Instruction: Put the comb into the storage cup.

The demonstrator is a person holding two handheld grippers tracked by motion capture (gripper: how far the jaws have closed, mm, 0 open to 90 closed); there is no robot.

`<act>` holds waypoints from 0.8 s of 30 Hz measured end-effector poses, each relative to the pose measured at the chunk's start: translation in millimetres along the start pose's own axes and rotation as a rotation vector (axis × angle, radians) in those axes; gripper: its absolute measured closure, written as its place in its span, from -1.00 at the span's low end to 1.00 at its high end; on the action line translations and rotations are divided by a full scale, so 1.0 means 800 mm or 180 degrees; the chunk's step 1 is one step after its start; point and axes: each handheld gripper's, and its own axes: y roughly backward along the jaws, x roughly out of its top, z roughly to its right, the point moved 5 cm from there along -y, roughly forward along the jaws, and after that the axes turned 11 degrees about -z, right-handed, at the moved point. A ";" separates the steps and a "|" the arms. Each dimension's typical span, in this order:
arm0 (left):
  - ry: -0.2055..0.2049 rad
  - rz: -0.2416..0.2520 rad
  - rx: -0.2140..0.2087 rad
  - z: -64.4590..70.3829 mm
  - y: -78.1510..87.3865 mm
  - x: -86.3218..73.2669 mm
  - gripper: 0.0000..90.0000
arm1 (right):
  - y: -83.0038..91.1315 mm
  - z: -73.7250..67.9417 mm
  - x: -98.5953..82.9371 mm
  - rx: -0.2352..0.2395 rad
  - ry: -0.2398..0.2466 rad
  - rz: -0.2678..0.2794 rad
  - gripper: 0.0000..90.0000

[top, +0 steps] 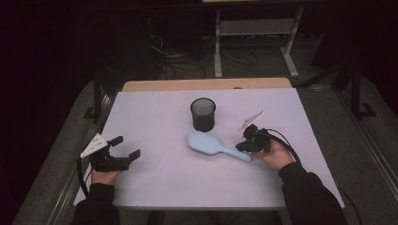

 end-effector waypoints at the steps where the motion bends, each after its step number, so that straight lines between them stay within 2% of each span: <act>1: 0.0000 -0.0001 -0.0001 0.000 0.000 0.000 -1.00 | 0.002 -0.001 0.000 -0.0009 0.0014 -0.0001 0.96; 15: -0.0003 0.0000 -0.0006 0.000 0.000 0.000 -1.00 | 0.018 -0.011 -0.001 0.0006 0.0091 0.0041 0.94; 24: -0.0002 0.0002 -0.0007 0.000 0.000 0.000 -1.00 | 0.035 -0.019 0.009 0.0055 0.0179 0.0081 0.83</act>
